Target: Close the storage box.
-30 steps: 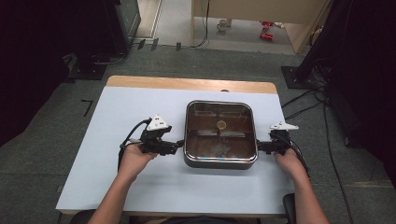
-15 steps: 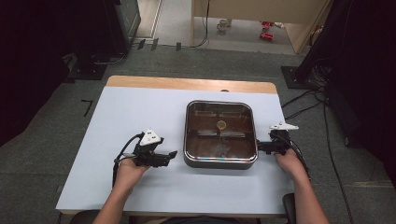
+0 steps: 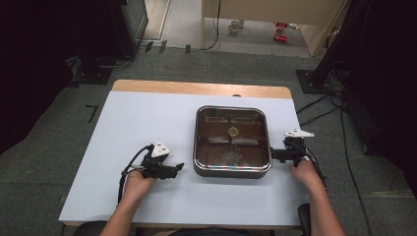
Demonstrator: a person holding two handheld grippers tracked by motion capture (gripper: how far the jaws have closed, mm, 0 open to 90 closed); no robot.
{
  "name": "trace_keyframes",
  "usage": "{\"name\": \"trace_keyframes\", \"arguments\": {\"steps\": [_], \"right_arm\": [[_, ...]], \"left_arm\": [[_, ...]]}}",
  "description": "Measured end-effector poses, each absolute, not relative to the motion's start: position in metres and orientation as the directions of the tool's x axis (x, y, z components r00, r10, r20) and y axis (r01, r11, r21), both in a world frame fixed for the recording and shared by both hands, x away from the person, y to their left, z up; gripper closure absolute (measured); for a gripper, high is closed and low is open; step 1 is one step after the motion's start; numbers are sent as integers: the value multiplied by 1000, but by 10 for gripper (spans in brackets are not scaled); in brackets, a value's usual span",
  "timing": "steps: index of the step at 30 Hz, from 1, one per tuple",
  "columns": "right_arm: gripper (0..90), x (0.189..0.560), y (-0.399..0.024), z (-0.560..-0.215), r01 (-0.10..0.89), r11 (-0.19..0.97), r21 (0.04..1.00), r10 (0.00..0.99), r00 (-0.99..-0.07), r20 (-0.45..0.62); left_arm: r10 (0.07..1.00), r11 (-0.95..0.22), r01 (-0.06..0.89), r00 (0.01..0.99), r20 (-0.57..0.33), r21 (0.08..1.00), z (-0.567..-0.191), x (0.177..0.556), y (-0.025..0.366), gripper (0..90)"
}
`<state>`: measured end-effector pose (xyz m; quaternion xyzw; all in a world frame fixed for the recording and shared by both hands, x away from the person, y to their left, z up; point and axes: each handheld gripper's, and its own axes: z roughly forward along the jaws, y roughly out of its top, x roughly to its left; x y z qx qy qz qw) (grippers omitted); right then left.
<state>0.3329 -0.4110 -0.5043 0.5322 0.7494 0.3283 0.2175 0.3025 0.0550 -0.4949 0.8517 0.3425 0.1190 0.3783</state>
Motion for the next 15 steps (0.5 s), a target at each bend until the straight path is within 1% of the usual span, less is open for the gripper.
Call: {"name": "trace_keyframes", "arguments": {"steps": [1, 3, 6, 9, 11, 15], "right_arm": [[92, 333, -411, -504, 655, 218, 724, 941, -339, 23], [125, 331, -410, -504, 641, 232, 732, 937, -350, 10], [125, 330, -409, -504, 639, 234, 733, 936, -351, 7], [121, 331, -410, -504, 644, 228, 730, 937, -348, 14], [119, 331, -411, -504, 649, 222, 728, 937, -347, 24], [117, 332, -410, -504, 649, 225, 727, 938, -347, 20]], "left_arm": [[673, -479, 493, 737, -56, 726, -495, 302, 55, 253], [663, -491, 466, 748, -31, 736, -497, 302, 53, 251], [658, -501, 452, 753, -14, 738, -498, 301, 51, 247], [672, -491, 465, 741, -20, 737, -499, 301, 49, 229], [673, -502, 460, 739, -3, 733, -499, 300, 47, 211], [674, -498, 461, 739, -7, 734, -499, 300, 48, 210]]}}
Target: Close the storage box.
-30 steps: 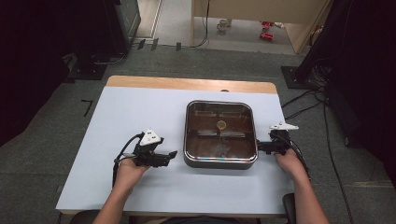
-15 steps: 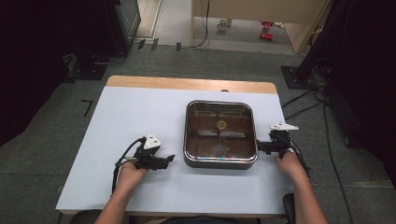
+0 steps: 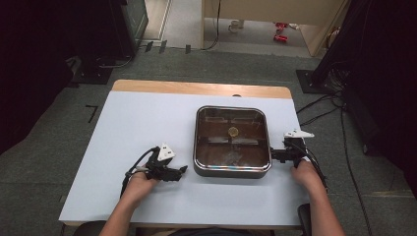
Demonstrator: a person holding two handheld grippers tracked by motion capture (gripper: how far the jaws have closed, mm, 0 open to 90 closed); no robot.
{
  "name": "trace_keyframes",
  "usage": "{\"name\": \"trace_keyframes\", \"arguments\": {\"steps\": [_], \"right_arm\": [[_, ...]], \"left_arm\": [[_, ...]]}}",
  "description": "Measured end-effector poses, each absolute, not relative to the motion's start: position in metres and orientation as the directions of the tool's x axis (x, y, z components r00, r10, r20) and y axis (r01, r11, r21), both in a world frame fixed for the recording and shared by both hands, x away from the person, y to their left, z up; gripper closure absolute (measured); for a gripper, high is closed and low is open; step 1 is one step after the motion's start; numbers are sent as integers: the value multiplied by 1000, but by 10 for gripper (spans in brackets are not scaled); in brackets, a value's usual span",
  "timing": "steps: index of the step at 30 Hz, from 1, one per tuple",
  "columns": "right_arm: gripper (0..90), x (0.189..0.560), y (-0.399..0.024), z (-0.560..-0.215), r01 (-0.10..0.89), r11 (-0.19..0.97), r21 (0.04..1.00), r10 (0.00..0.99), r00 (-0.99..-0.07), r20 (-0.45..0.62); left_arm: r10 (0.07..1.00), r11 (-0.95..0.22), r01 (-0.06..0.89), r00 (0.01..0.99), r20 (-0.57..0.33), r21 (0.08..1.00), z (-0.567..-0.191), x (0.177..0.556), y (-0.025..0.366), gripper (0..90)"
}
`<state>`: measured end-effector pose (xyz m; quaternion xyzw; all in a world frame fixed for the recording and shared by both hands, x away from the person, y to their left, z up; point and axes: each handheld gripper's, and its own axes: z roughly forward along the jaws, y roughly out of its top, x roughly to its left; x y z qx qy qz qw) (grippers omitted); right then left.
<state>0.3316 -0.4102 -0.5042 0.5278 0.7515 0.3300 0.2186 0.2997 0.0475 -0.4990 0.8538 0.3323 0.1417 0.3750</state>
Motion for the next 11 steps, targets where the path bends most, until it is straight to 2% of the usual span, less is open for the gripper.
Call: {"name": "trace_keyframes", "arguments": {"steps": [11], "right_arm": [[116, 332, -411, -504, 651, 222, 726, 937, -347, 24]], "left_arm": [[675, -498, 460, 738, -5, 735, -499, 299, 47, 210]]}}
